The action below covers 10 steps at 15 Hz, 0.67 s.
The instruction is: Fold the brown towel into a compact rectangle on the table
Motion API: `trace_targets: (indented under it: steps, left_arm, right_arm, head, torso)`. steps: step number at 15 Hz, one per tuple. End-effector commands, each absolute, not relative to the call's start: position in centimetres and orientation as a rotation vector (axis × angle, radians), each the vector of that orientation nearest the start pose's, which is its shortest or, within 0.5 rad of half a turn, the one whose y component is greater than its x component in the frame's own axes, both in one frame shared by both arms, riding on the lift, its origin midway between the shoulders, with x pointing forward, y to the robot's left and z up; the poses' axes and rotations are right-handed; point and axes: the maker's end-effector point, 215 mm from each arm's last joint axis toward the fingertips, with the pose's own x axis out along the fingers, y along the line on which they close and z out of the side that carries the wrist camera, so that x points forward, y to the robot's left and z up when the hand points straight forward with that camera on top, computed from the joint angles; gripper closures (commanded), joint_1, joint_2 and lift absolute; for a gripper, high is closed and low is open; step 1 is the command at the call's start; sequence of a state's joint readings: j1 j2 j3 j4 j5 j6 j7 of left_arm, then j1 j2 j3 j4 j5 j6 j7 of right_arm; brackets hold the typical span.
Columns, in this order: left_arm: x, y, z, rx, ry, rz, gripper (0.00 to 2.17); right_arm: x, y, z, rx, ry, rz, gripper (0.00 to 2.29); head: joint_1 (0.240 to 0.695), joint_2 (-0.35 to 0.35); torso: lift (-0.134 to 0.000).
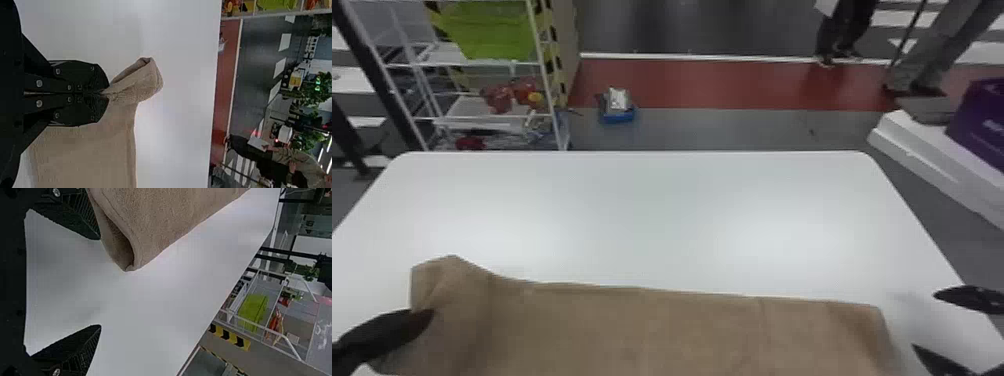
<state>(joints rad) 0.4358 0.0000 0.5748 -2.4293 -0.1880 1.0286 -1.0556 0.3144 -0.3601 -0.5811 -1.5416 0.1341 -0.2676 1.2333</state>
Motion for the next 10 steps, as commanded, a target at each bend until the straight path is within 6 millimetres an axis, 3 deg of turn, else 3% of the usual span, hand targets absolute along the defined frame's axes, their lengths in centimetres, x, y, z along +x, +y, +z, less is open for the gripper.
trace_targets:
  steps: [1,6,8,10]
  left_arm:
    - [33.2,28.3,-35.5,-0.136,0.639,-0.424,1.88]
    - [33.4,16.2,-37.0,-0.124,0.688,-0.574,1.88]
    - [33.7,12.7,-36.8,-0.116,0.68,-0.619,1.88]
    - [33.7,10.0,-36.6,-0.088,0.685,-0.644,1.88]
  right_arm:
    - [37.3,-41.1,-43.0,-0.507,0.371,0.773,0.07]
    - [36.9,-40.8,-43.3,-0.514,0.375,0.782,0.07]
    - [36.7,-40.8,-43.5,-0.516,0.378,0.784,0.07]
    - [36.7,-40.8,-43.5,-0.519,0.376,0.786,0.07]
  head:
    - [0.695,-0.106]
    - [0.695,-0.286]
    - [0.695,-0.34]
    - [0.695,-0.35]
  torso:
    - [-0.134]
    - [-0.134]
    - [-0.134]
    - [-0.134]
